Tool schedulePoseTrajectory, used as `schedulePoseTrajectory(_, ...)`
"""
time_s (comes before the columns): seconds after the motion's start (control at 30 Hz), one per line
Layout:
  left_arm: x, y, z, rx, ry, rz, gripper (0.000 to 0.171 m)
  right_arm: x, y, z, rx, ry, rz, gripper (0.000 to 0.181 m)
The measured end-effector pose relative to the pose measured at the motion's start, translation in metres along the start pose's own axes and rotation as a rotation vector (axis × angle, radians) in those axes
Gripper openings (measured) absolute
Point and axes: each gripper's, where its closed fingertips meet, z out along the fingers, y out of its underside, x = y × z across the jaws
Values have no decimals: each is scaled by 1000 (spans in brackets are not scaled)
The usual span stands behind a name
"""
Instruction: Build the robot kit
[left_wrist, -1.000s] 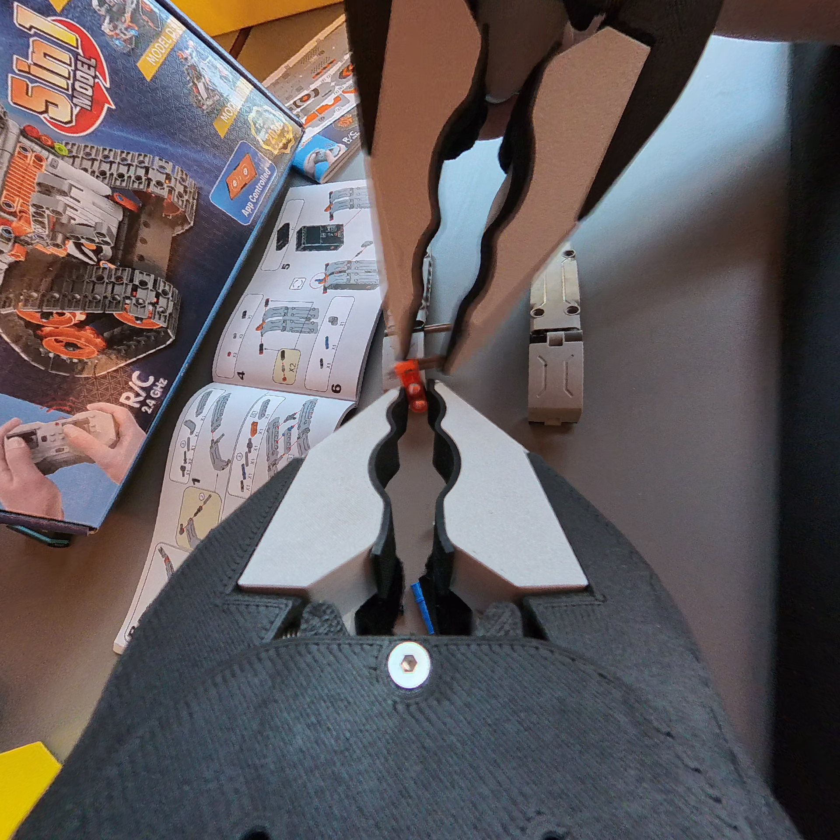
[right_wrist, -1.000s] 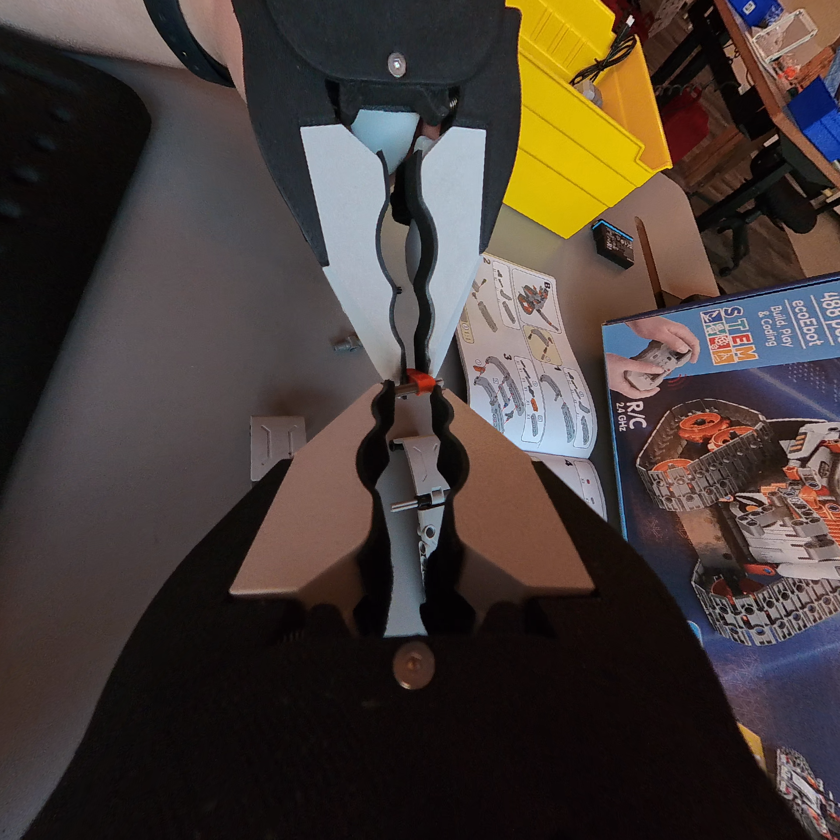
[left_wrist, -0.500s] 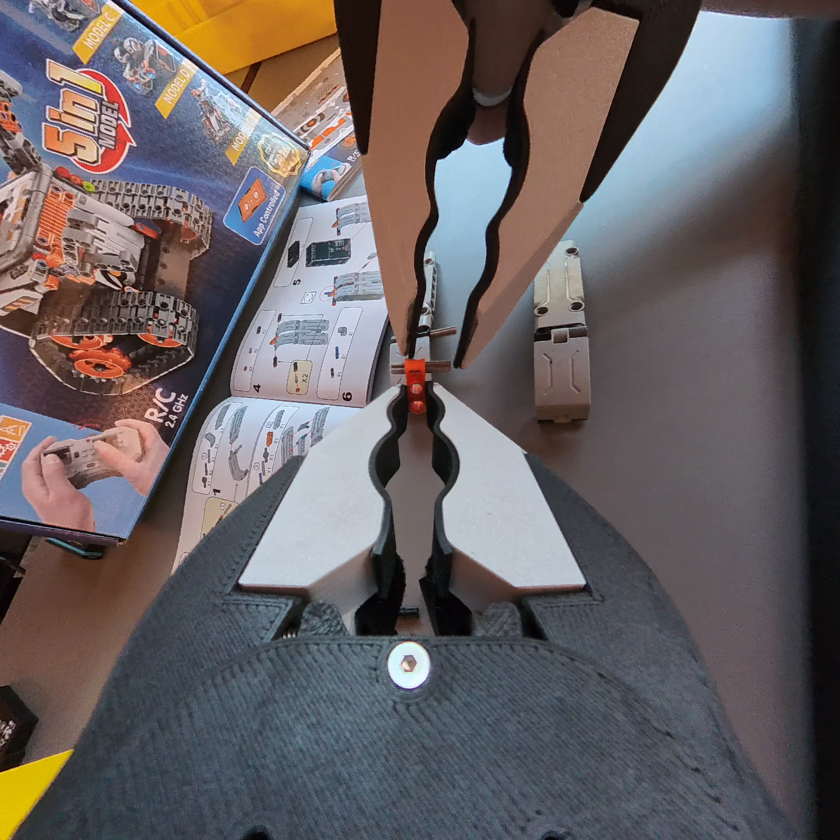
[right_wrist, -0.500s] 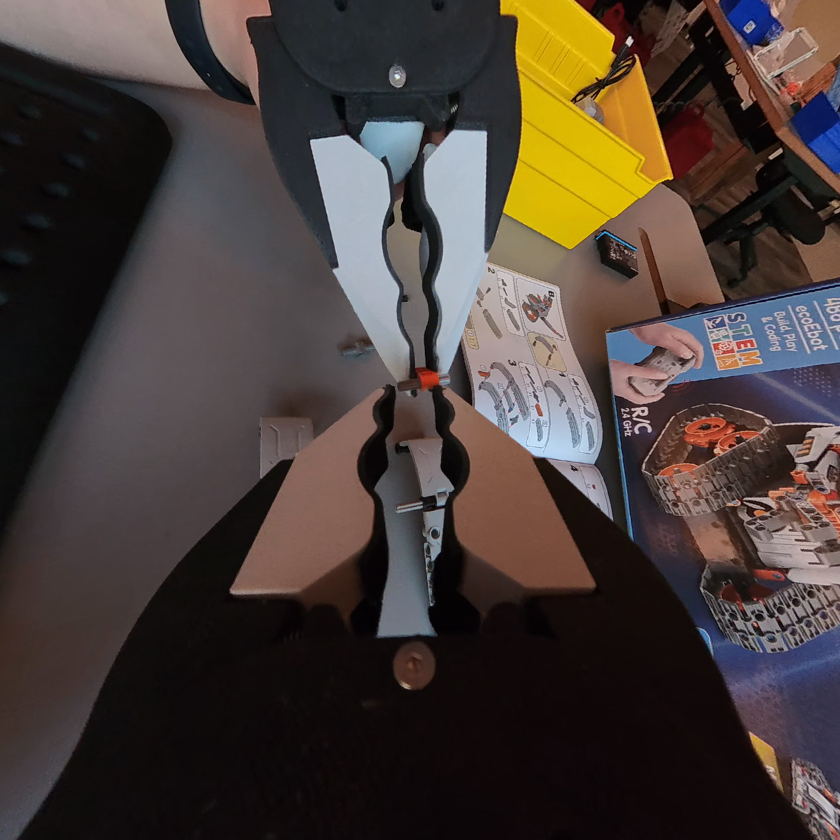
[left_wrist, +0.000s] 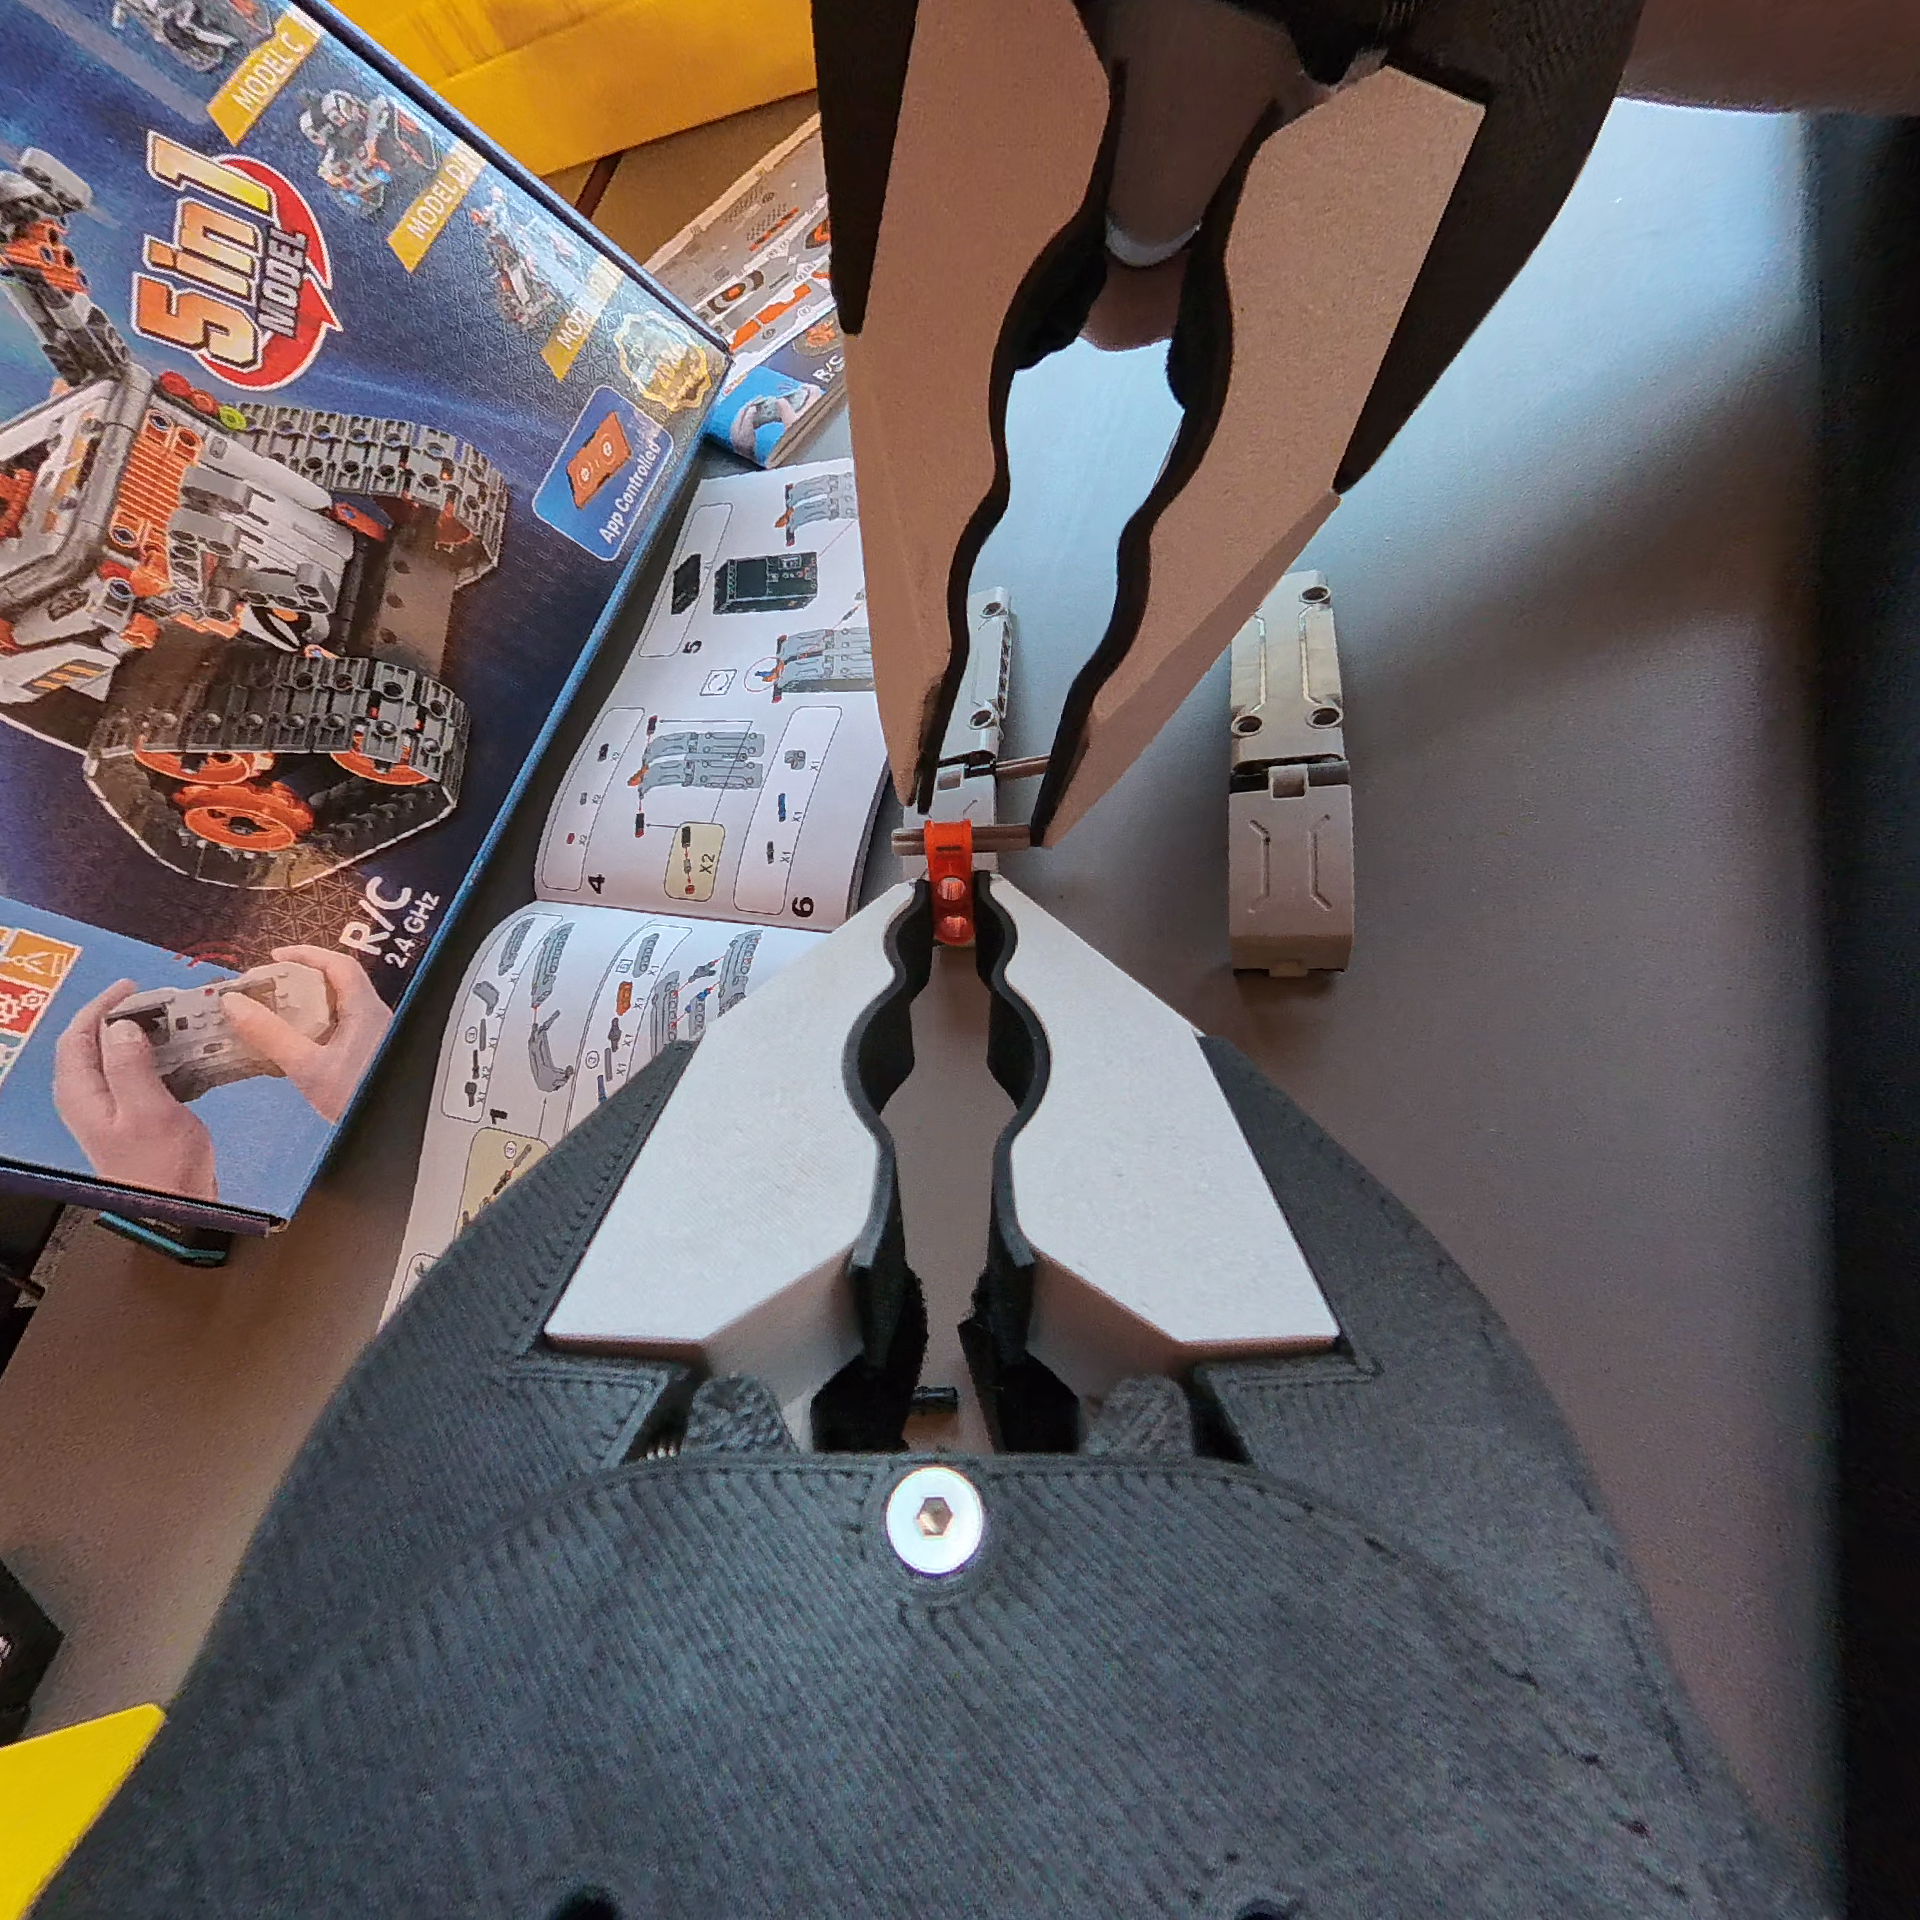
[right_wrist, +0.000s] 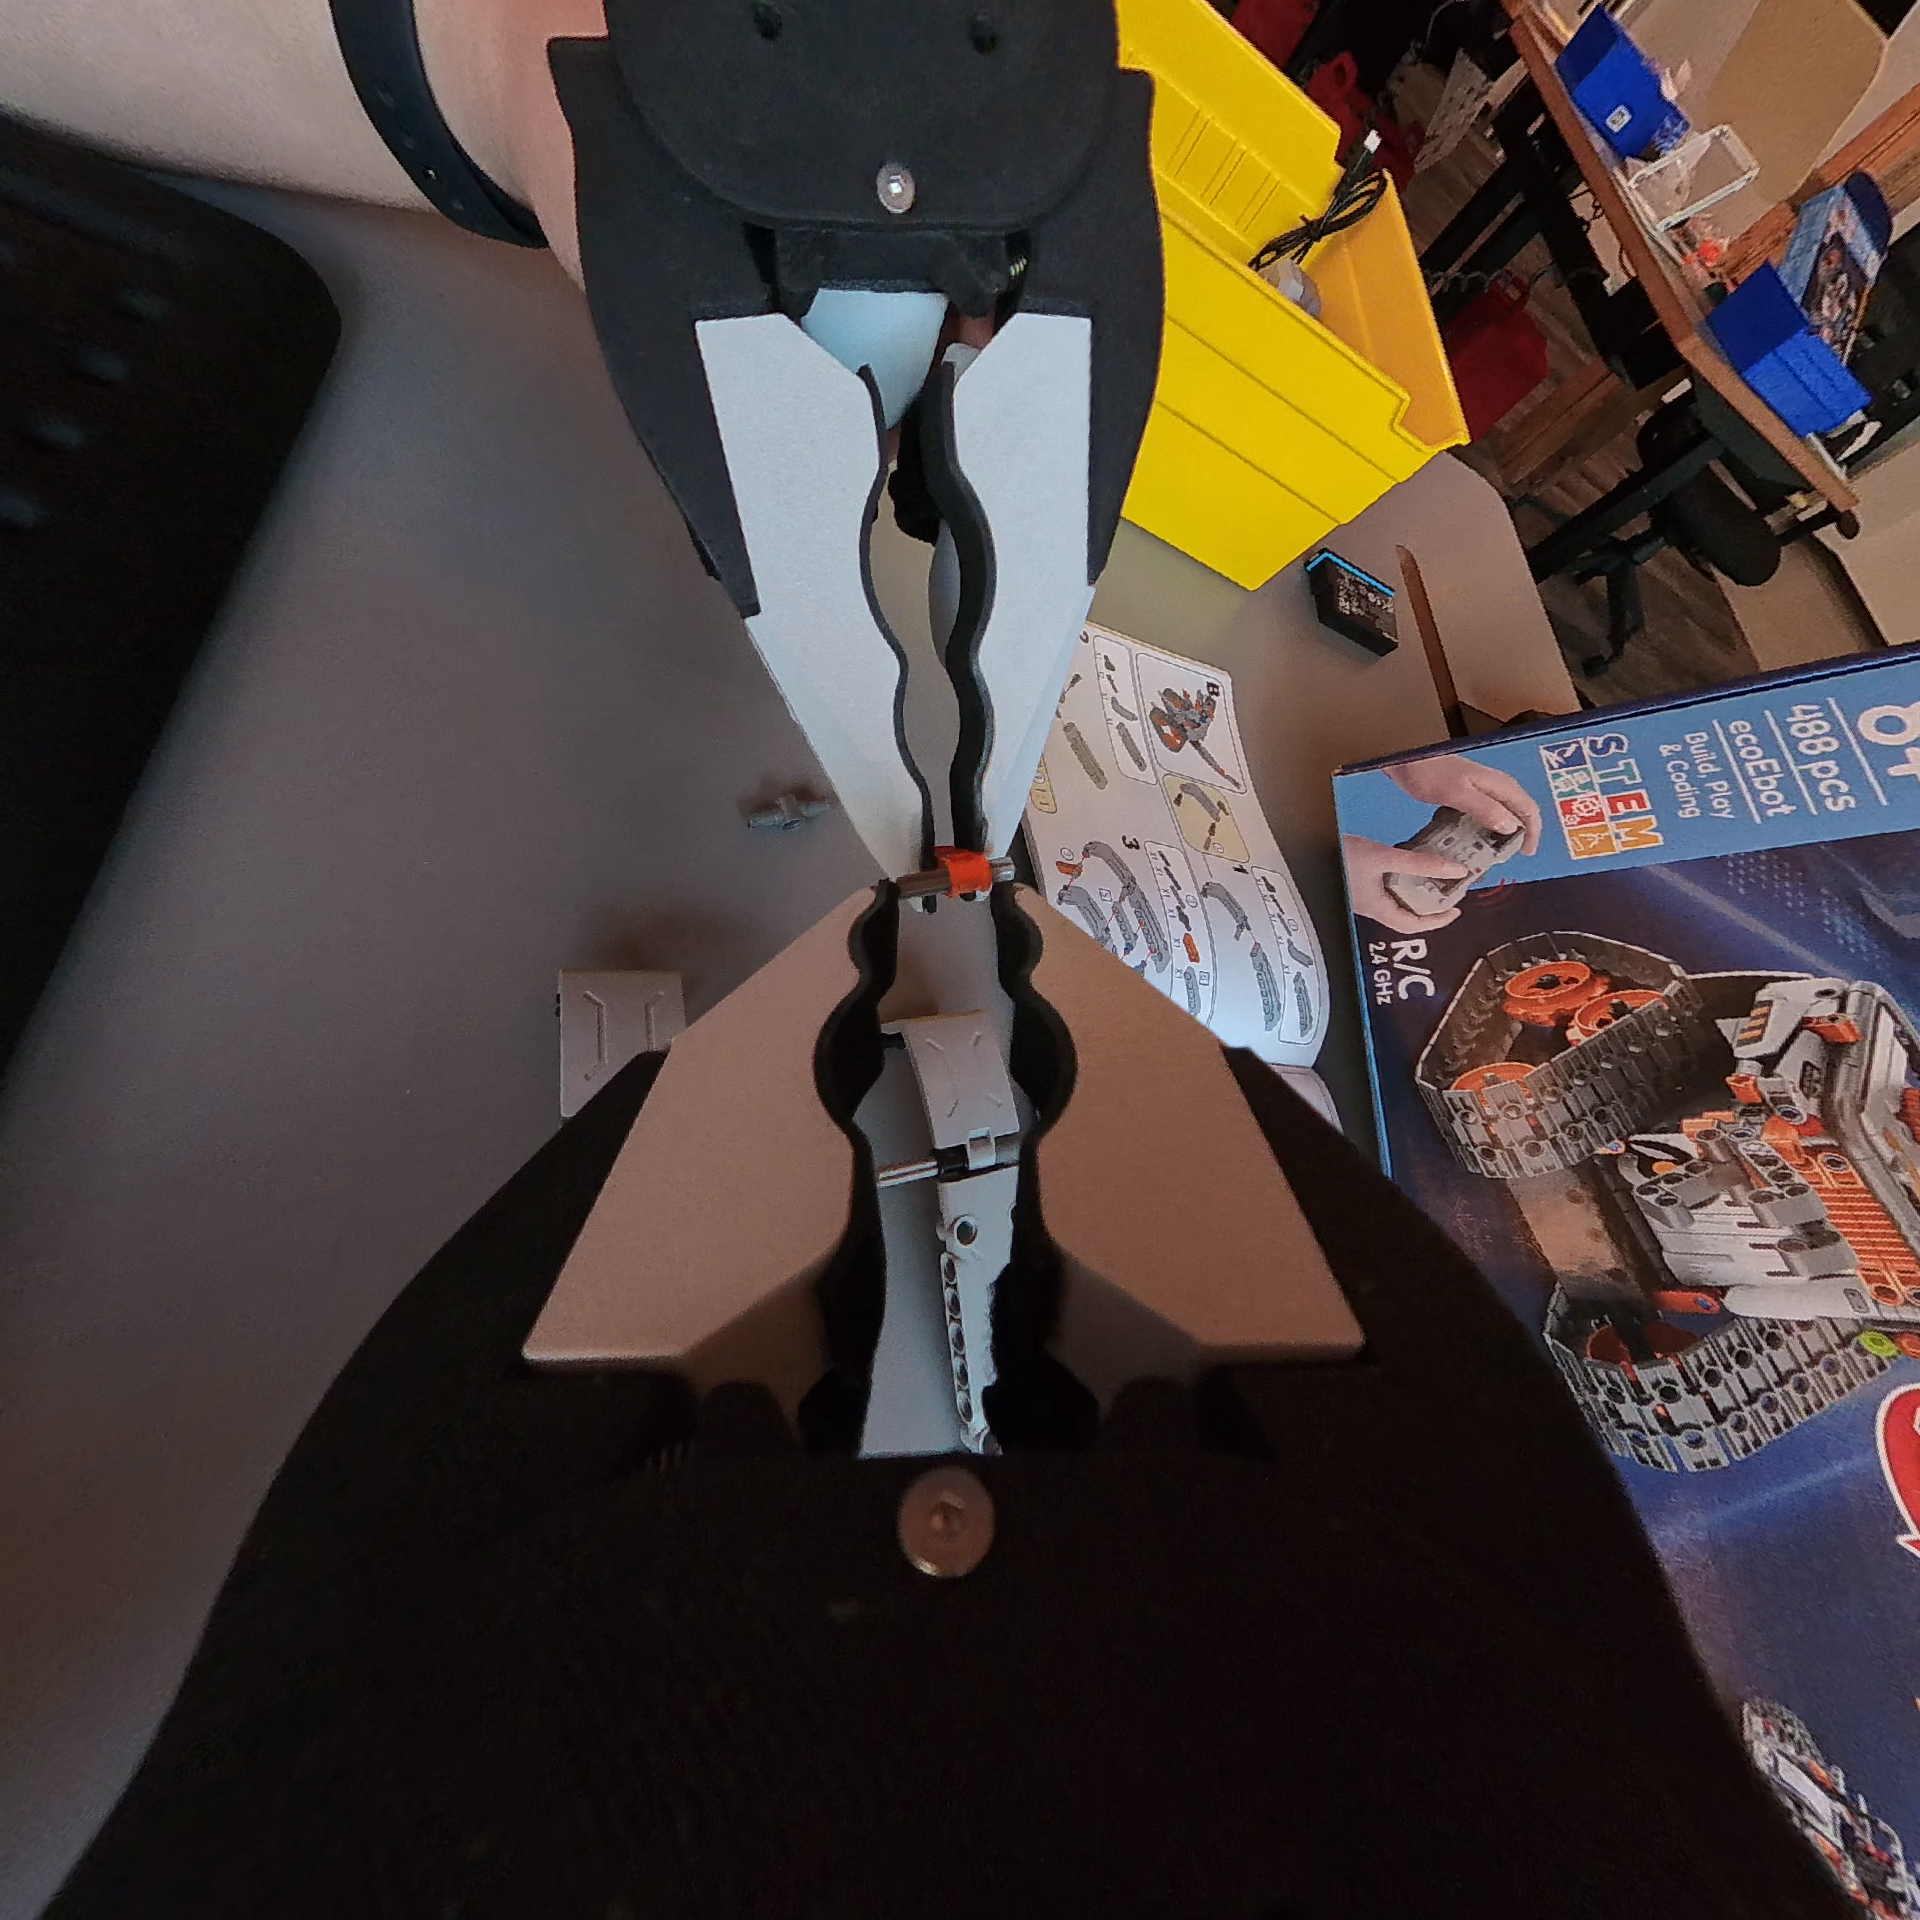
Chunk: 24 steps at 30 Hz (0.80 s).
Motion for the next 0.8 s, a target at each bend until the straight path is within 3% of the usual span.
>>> schedulePoseTrajectory(0.8, 9, 11, -11, -48, 110, -10, 6, -11, -10, 13, 23, -20, -16, 16)
